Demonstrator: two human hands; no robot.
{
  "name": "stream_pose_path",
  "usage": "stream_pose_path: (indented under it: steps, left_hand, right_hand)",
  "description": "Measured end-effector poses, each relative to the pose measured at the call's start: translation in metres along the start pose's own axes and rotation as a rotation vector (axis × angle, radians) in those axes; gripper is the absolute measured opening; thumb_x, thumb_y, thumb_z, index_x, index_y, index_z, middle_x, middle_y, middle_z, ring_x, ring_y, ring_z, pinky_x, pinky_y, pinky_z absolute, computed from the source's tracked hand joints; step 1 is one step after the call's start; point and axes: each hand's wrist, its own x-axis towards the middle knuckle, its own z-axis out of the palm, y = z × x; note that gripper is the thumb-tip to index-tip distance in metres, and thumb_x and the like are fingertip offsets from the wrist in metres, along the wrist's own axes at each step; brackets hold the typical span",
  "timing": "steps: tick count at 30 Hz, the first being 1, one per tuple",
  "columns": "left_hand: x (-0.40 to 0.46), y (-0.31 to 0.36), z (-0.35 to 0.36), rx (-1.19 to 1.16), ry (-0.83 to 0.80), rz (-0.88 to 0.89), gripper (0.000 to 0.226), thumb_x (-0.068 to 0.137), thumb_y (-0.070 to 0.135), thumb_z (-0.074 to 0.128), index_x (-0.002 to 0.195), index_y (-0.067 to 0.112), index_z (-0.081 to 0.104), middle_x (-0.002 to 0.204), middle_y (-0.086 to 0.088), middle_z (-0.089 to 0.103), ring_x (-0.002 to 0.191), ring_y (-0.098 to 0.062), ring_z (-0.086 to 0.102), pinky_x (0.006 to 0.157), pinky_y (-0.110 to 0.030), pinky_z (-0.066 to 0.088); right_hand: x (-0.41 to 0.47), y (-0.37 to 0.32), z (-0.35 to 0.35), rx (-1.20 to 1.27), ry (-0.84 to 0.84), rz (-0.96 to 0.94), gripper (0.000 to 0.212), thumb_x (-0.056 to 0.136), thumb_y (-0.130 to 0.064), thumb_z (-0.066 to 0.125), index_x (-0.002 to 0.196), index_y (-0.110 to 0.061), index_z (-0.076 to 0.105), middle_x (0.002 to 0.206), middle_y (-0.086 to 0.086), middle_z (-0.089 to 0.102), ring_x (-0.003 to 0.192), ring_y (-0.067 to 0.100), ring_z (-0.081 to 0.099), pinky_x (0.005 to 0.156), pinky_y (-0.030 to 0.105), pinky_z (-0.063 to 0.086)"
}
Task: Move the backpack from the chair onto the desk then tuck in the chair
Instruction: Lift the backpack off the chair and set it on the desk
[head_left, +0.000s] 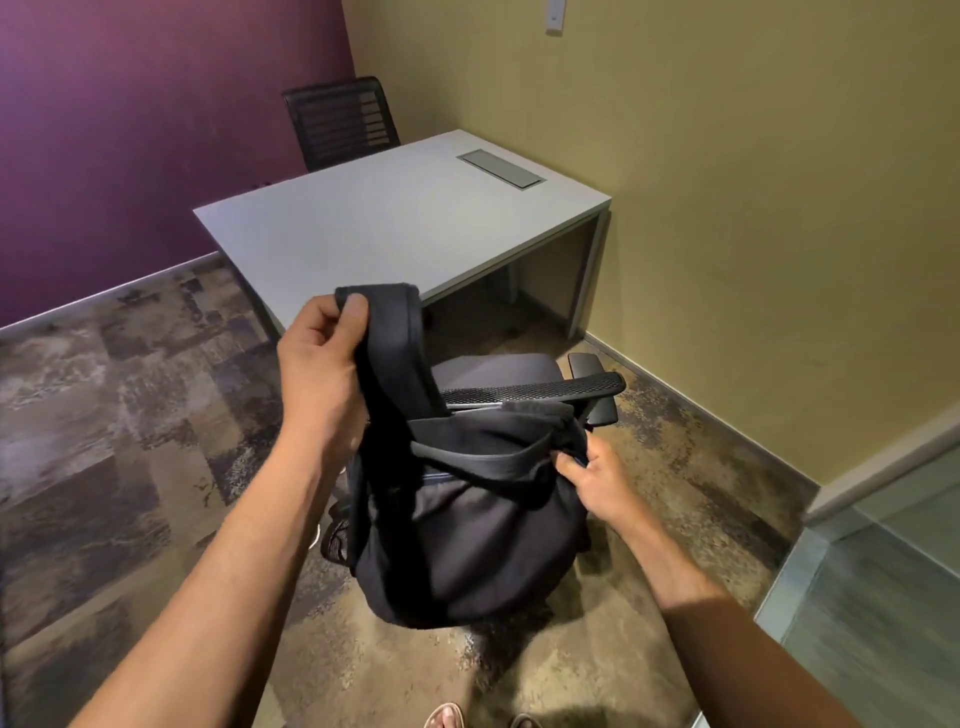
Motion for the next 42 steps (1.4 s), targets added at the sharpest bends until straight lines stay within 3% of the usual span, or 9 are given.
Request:
stream_pose_path:
  steps: [4,10,15,18,21,24,30,36,42]
  left_hand:
    - [0.024,-0.001,-0.021,0.064,0.067,0.073,0.023,0.092,0.02,0.063,0.07,0.024,0.059,0.063,0.011,0.054,0.063,-0.006,0.042,0.061,-0.023,0.034]
    - [0.055,-0.02,-0.04,0.209,0.09,0.042,0.028,0.091,0.037,0.061,0.065,0.026,0.058,0.066,0.004,0.044,0.064,-0.009,0.036,0.059,-0.029,0.029]
    - [0.049,-0.048,-0.043,0.279,-0.067,-0.203,0.041,0.09,0.054,0.051,0.059,0.029,0.063,0.059,0.011,0.051,0.058,-0.01,0.044,0.054,-0.022,0.041]
    - [0.025,-0.082,-0.049,0.399,-0.337,-0.321,0.058,0.09,0.069,0.038,0.094,0.025,0.076,0.092,0.006,0.075,0.087,-0.016,0.069,0.081,-0.031,0.051]
    - [-0.007,-0.107,-0.052,0.327,-0.483,-0.314,0.051,0.079,0.075,0.052,0.106,0.038,0.073,0.115,0.018,0.071,0.112,0.0,0.062,0.099,-0.023,0.047]
    - [-0.022,-0.119,-0.048,0.334,-0.509,-0.136,0.048,0.079,0.063,0.065,0.122,0.043,0.06,0.127,0.021,0.064,0.121,0.0,0.057,0.096,-0.014,0.042]
    - [-0.023,-0.13,-0.019,0.312,-0.419,-0.005,0.034,0.086,0.017,0.055,0.103,0.044,0.067,0.103,0.029,0.07,0.099,0.01,0.062,0.088,-0.01,0.043]
    - [-0.022,-0.119,0.033,0.26,-0.463,0.05,0.025,0.092,0.018,0.049,0.104,0.035,0.063,0.1,0.019,0.069,0.096,0.011,0.061,0.088,-0.009,0.043]
    - [-0.007,-0.113,0.107,0.235,-0.515,0.038,0.018,0.096,0.026,0.049,0.103,0.028,0.066,0.095,0.019,0.07,0.089,0.012,0.061,0.082,-0.009,0.044]
  right_hand:
    - [-0.014,-0.026,0.011,0.036,0.084,-0.094,0.025,0.08,-0.039,0.062,0.098,-0.056,0.068,0.096,-0.03,0.072,0.093,-0.005,0.066,0.083,0.016,0.05]
    - [-0.012,-0.059,0.015,0.183,0.258,-0.23,0.02,0.083,-0.038,0.064,0.1,-0.045,0.072,0.097,-0.018,0.075,0.094,0.009,0.07,0.085,0.027,0.052]
    - [-0.013,-0.067,-0.002,0.32,0.387,-0.199,0.018,0.08,-0.037,0.069,0.096,-0.034,0.075,0.094,-0.009,0.076,0.092,0.015,0.068,0.087,0.037,0.051]
    - [-0.019,-0.074,-0.016,0.395,0.445,-0.189,0.018,0.079,-0.036,0.07,0.094,-0.029,0.076,0.093,-0.008,0.076,0.091,0.012,0.068,0.086,0.034,0.05]
    - [-0.024,-0.085,-0.024,0.461,0.501,-0.182,0.015,0.078,-0.03,0.07,0.091,-0.026,0.077,0.091,-0.007,0.076,0.091,0.015,0.068,0.087,0.035,0.051]
    - [-0.029,-0.095,-0.029,0.51,0.552,-0.178,0.014,0.081,-0.019,0.067,0.088,-0.026,0.078,0.091,-0.006,0.076,0.09,0.017,0.067,0.088,0.035,0.052]
    - [-0.037,-0.097,-0.043,0.57,0.651,-0.165,0.029,0.09,-0.002,0.061,0.085,-0.024,0.079,0.092,-0.003,0.076,0.094,0.021,0.065,0.096,0.044,0.048]
    - [-0.04,-0.09,-0.083,0.596,0.782,-0.16,0.015,0.083,-0.015,0.066,0.091,-0.022,0.076,0.099,0.003,0.075,0.1,0.026,0.066,0.102,0.049,0.047]
    - [-0.039,-0.089,-0.148,0.566,0.754,-0.175,0.019,0.085,-0.013,0.064,0.102,-0.016,0.072,0.103,0.002,0.076,0.1,0.019,0.069,0.088,0.031,0.055]
